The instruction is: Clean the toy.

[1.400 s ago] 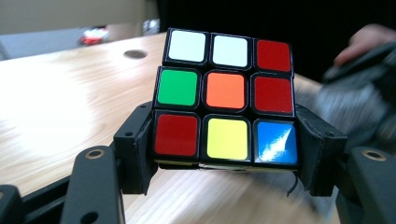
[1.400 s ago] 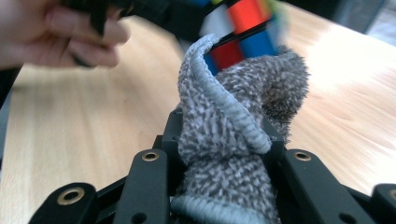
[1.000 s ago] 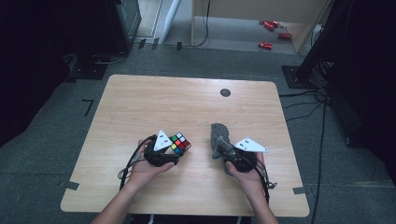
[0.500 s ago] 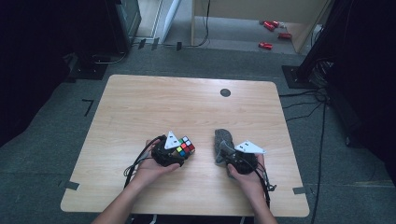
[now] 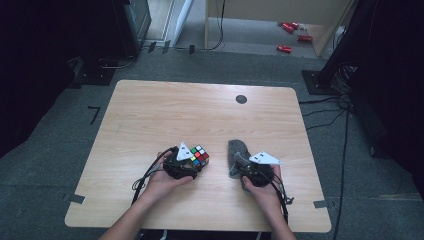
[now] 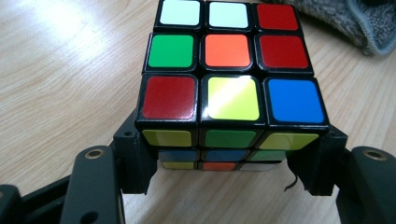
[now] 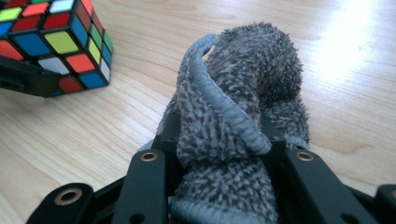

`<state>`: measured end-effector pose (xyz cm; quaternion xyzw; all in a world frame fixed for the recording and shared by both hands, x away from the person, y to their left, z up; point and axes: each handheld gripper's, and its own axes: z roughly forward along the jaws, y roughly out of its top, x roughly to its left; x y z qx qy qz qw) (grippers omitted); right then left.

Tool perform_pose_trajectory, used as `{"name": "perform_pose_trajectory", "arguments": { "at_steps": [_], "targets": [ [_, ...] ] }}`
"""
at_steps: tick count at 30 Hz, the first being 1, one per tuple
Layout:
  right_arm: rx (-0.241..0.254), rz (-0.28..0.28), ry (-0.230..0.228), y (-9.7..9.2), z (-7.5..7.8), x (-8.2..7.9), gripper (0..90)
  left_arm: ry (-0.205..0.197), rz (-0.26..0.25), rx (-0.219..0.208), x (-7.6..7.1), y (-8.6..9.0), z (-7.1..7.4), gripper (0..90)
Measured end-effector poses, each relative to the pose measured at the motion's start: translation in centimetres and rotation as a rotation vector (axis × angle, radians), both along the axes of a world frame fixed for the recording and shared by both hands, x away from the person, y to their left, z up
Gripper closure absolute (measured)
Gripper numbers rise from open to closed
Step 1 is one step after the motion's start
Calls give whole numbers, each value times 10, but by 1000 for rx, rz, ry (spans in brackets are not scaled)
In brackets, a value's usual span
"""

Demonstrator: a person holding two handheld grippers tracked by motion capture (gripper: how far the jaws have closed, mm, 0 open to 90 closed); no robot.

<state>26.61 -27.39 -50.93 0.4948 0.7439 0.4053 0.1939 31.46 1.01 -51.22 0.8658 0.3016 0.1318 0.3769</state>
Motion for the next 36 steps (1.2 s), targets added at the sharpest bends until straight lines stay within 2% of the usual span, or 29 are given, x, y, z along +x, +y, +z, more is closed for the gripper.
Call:
{"name": "perform_pose_trajectory", "arguments": {
  "at_steps": [5, 7, 9, 11, 12, 14, 15, 17, 19, 22, 25, 26, 27, 29, 31, 34, 36],
  "targets": [
    [-8, -10, 5, -1, -5, 2, 652, -1, 1, -21, 1, 1, -2, 342],
    [-3, -11, 1, -2, -6, 3, 645, 29, 0, -47, 4, 2, -4, 329],
    [3, -9, -5, -2, -6, 3, 605, 56, 2, -52, 6, 3, -5, 255],
    [23, -4, -8, -1, -6, 4, 482, 53, 17, -60, 5, 4, -3, 185],
    [32, -1, -6, -1, -5, 4, 390, 43, 28, -61, 4, 4, -2, 173],
    [22, -1, 7, 1, -2, 5, 197, 56, 47, -58, 4, 4, 0, 124],
    [15, 3, 19, 1, 1, 5, 150, 70, 60, -60, 5, 4, 2, 125],
    [26, 14, 34, 0, 5, 6, 115, 81, 83, -72, 4, 5, 7, 124],
    [40, 13, 38, -2, 9, 7, 57, 95, 80, -92, 3, 9, 11, 108],
    [68, 9, 55, -4, 15, 12, 31, 83, 92, -70, -1, 16, 18, 103],
    [19, 13, 49, -2, 25, 14, 27, 83, 82, -119, -6, 31, 24, 101],
    [4, 13, 44, -3, 28, 14, 27, 69, 85, -122, -9, 36, 26, 88],
    [-1, 11, 31, -4, 32, 13, 27, 39, 101, -131, -12, 42, 27, 84],
    [-2, 8, 12, -8, 38, 10, 22, 42, 130, -168, -14, 54, 30, 84],
    [-1, -3, 4, -14, 41, 7, 22, 39, 154, -173, -17, 63, 31, 84],
    [0, -6, -4, -22, 46, 1, 22, 30, 157, -155, -23, 74, 31, 84],
    [-2, -8, -13, -27, 49, -5, 22, 27, 170, -164, -27, 84, 31, 84]
  ]
}}
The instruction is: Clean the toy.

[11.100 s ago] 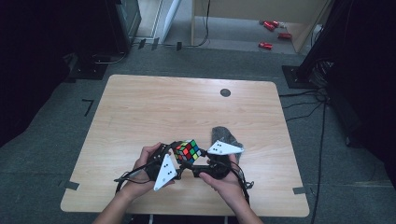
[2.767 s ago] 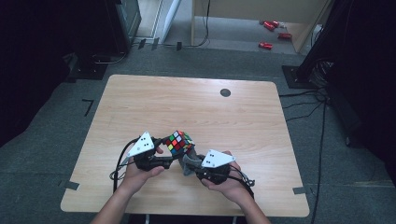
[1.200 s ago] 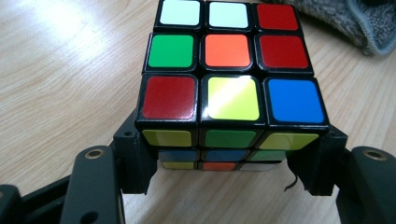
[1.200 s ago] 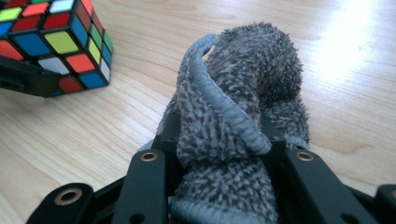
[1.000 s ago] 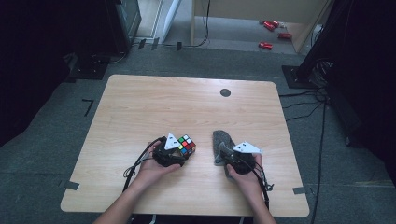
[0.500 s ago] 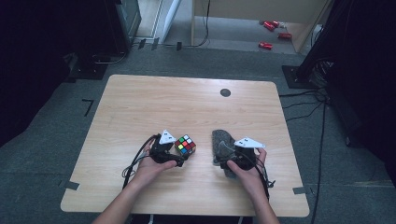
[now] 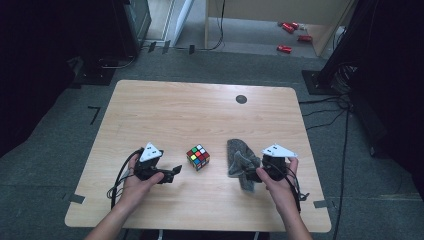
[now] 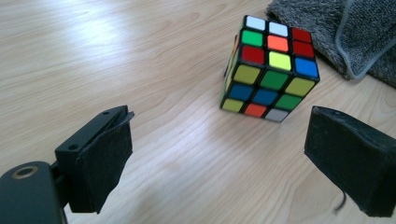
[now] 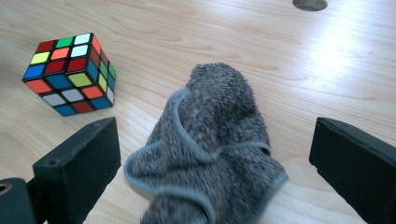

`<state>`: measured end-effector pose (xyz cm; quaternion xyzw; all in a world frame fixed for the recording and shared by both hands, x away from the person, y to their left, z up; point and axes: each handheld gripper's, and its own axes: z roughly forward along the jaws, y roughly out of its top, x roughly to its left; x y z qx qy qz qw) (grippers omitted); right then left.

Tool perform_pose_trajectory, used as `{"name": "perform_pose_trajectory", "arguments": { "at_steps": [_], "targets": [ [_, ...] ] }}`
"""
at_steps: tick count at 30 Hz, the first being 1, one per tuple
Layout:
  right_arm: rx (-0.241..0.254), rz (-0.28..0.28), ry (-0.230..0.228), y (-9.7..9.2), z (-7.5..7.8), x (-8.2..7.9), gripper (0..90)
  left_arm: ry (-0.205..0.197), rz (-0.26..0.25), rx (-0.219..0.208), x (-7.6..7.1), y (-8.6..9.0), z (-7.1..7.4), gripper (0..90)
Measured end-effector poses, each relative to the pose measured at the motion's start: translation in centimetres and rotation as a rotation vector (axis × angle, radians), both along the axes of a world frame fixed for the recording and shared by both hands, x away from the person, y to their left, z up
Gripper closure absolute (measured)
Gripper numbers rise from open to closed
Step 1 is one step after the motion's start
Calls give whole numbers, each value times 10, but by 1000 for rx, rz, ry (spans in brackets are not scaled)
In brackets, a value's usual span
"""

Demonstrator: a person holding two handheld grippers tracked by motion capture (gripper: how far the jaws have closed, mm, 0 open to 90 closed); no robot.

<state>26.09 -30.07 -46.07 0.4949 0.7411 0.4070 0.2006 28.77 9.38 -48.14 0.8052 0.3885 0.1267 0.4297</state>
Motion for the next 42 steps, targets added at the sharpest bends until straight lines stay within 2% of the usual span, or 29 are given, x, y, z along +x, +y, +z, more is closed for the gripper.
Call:
{"name": "perform_pose_trajectory", "arguments": {
  "at_steps": [7, 10, 11, 13, 20, 23, 25, 27, 29, 31, 34, 36, 40, 42],
  "targets": [
    [4, -22, -19, -23, 5, -18, 20, 7, 52, -17, -14, 34, -6, 84],
    [-2, -38, -14, -32, 2, -23, 20, 4, 79, -9, -20, 49, -9, 85],
    [-4, -43, -13, -36, 0, -25, 20, 4, 79, -9, -20, 49, -9, 84],
    [-8, -58, -7, -44, -4, -28, 20, 4, 103, 1, -26, 64, -13, 84],
    [-9, -101, 35, -69, -25, -41, 19, 19, 164, 34, -38, 93, -27, 84],
    [-8, -114, 47, -80, -33, -45, 19, 20, 205, 51, -40, 106, -31, 85],
    [-5, -124, 53, -88, -39, -48, 20, 21, 226, 42, -41, 113, -31, 84],
    [-8, -131, 62, -95, -43, -50, 20, 18, 245, 59, -43, 118, -31, 85],
    [-14, -135, 74, -101, -47, -53, 20, 32, 242, 60, -44, 120, -31, 85],
    [-8, -133, 89, -107, -50, -56, 20, 33, 240, 90, -46, 121, -32, 85],
    [-29, -141, 103, -113, -55, -61, 20, 41, 241, 118, -48, 121, -34, 85],
    [-48, -147, 111, -116, -58, -64, 20, 60, 243, 133, -50, 122, -35, 85],
    [-94, -156, 118, -118, -63, -67, 20, 55, 242, 151, -52, 123, -36, 85],
    [-122, -158, 108, -119, -66, -67, 12, 48, 234, 175, -51, 122, -36, 85]
  ]
}}
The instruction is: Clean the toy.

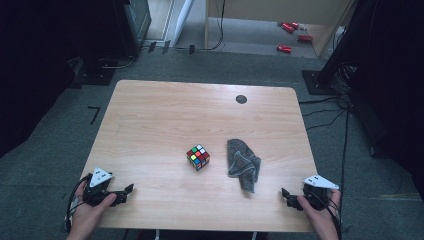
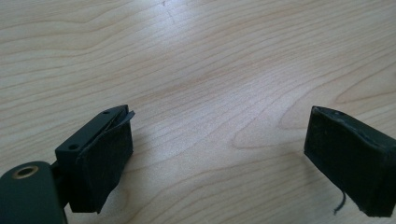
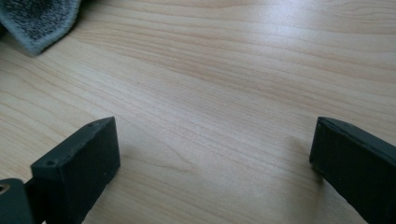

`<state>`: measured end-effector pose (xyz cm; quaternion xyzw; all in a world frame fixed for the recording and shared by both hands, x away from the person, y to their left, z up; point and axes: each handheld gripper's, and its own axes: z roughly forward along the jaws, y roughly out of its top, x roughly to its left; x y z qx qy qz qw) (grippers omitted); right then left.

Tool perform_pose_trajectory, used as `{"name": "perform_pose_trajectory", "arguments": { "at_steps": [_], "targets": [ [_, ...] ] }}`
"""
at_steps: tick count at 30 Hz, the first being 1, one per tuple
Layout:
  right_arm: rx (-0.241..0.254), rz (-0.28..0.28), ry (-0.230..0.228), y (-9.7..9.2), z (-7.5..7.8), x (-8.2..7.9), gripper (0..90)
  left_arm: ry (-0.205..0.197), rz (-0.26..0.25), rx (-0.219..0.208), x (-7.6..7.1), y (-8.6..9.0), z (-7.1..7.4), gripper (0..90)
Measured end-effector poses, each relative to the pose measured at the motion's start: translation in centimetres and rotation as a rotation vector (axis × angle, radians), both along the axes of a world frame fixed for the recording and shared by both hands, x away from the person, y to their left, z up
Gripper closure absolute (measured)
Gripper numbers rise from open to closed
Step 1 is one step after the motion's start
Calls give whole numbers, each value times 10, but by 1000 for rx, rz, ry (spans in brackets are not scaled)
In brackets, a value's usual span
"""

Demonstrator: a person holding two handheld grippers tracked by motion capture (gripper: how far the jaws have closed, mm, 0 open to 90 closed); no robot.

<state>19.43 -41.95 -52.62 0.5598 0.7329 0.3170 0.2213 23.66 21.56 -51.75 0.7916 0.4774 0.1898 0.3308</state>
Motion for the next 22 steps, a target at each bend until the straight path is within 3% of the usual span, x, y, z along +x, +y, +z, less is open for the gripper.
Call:
{"name": "perform_pose_trajectory", "arguments": {
  "at_steps": [2, 22],
  "targets": [
    [4, -5, 0, -1, 0, 1, 12, -5, -6, 32, 0, -3, 0, 85],
    [-4, -14, 5, 1, 0, 4, 0, -5, -6, 28, 6, -2, -1, 84]
  ]
}}
